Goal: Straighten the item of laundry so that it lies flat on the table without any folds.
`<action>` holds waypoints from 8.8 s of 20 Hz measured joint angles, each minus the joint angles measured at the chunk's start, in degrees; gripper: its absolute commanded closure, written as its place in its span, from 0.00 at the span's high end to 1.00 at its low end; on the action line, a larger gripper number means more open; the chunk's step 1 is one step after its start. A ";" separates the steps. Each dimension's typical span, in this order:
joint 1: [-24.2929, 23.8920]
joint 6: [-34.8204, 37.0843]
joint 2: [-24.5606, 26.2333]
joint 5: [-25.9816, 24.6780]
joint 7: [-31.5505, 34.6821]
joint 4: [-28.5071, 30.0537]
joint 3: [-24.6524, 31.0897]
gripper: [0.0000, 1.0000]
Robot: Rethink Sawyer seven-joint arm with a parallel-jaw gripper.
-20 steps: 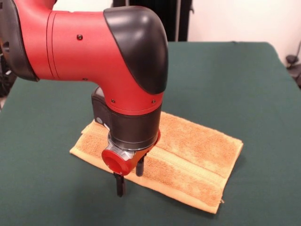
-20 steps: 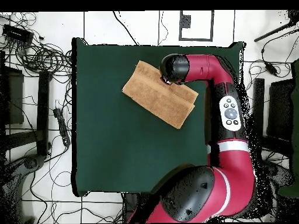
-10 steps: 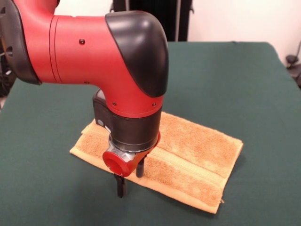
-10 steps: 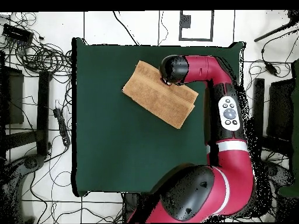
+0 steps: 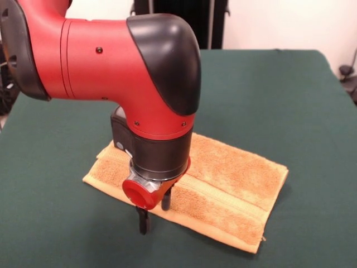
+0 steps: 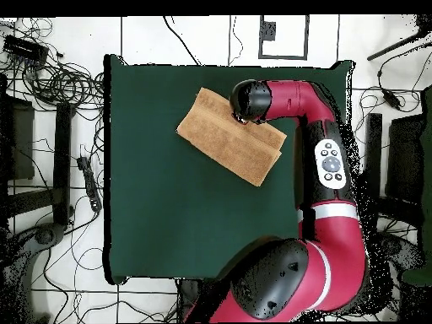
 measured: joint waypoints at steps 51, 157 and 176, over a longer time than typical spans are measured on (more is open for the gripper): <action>1.86 -0.22 0.25 -1.13 0.00 -0.71 -1.45 1.00; 11.86 20.40 12.33 9.41 0.00 -27.74 -12.18 0.00; 12.08 19.25 7.38 12.76 0.01 -16.26 -17.04 0.00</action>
